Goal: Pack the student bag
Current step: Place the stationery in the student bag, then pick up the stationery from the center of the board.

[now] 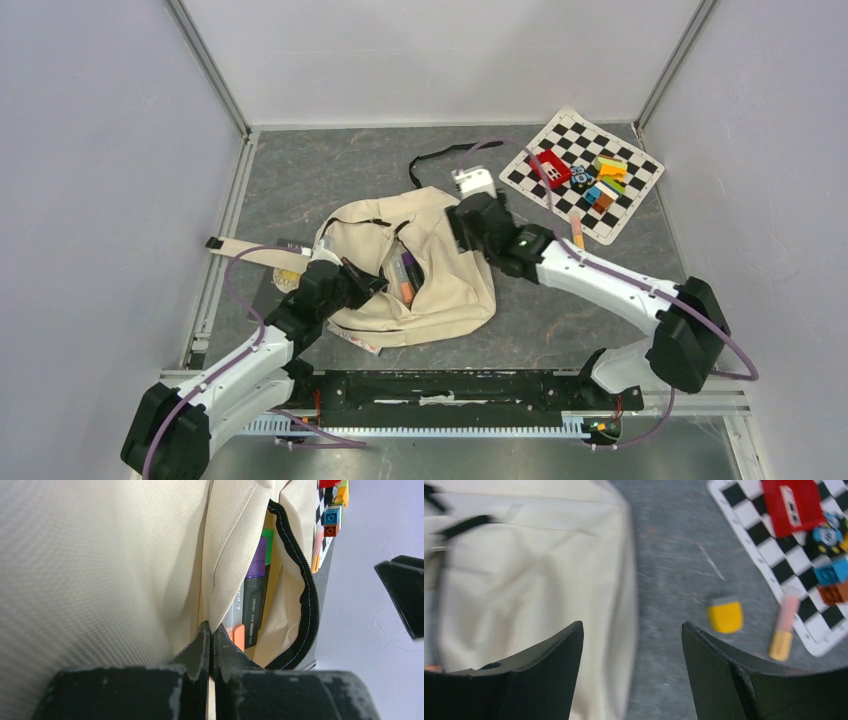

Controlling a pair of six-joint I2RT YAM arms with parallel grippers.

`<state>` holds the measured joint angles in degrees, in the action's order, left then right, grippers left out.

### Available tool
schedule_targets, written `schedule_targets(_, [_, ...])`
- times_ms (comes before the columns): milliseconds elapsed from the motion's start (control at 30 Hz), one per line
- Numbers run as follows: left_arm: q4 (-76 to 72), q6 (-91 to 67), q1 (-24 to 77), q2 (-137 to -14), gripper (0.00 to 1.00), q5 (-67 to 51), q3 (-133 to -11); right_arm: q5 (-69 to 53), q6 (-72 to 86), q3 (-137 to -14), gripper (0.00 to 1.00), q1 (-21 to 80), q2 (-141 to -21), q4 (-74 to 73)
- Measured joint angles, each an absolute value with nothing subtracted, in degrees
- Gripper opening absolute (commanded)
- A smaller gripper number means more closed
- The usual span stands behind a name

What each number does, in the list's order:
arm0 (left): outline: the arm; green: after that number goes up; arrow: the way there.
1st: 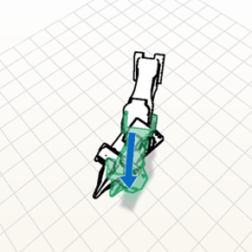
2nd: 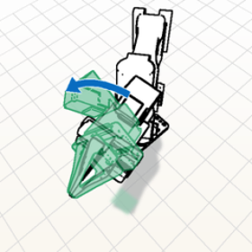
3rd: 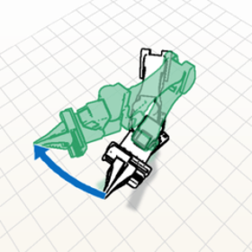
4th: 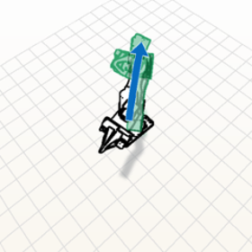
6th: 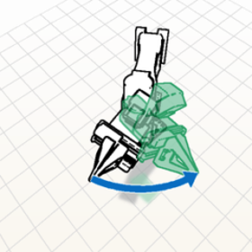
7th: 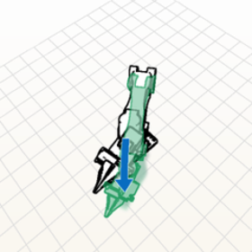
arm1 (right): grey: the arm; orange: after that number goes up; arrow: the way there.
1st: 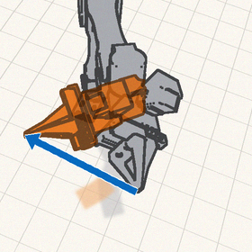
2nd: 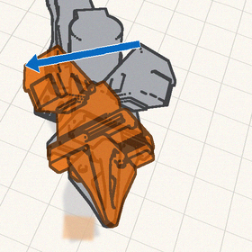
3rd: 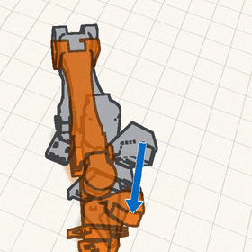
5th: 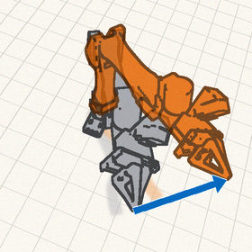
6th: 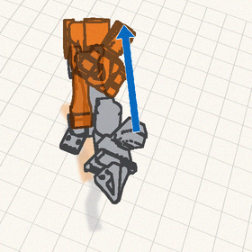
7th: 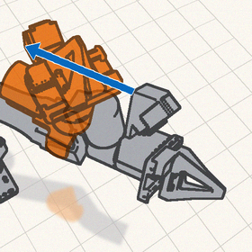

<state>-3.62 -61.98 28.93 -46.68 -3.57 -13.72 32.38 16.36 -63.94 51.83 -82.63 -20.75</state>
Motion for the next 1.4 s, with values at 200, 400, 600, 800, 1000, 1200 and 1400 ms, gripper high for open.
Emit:
schedule_targets(200, [-3.53, -61.98, 28.93, -46.61, 0.02, -3.57, -13.72, 28.18, 13.56, -55.16, 0.77, 34.52, -76.66, -20.84])
schedule_targets(400, [-3.38, -61.98, 28.67, -46.78, 0.02, -3.7, -13.72, 20.64, 11.4, -47.51, 0.75, 17.47, -75.79, -19.49])
schedule_targets(600, [-3.36, -61.98, 28.6, -46.87, 0.02, -3.75, -13.72, 13.96, 10.52, -43.55, 0.74, 4.1, -75.92, -17.41])
schedule_targets(800, [-3.36, -61.98, 28.56, -46.89, 0.02, -3.81, -13.72, 10.24, 9.52, -43.46, 0.68, -1.83, -79.59, -15.44])
schedule_targets(1000, [-3.33, -61.98, 28.56, -46.85, 0.02, -3.81, -13.72, 7.53, 7.99, -43.97, 0.67, -3.25, -84.29, -15.18])
schedule_targets(1200, [-3.31, -61.98, 28.36, -46.83, 0.02, -4.1, -13.72, 6.52, 7.11, -46.5, 0.59, -3.16, -87.68, -15.0])
schedule_targets(1400, [-3.07, -61.98, 28.29, -46.26, 0.02, -4.21, -13.72, 6.46, 6.5, -49.39, 0.51, -3.16, -90.94, -14.72])
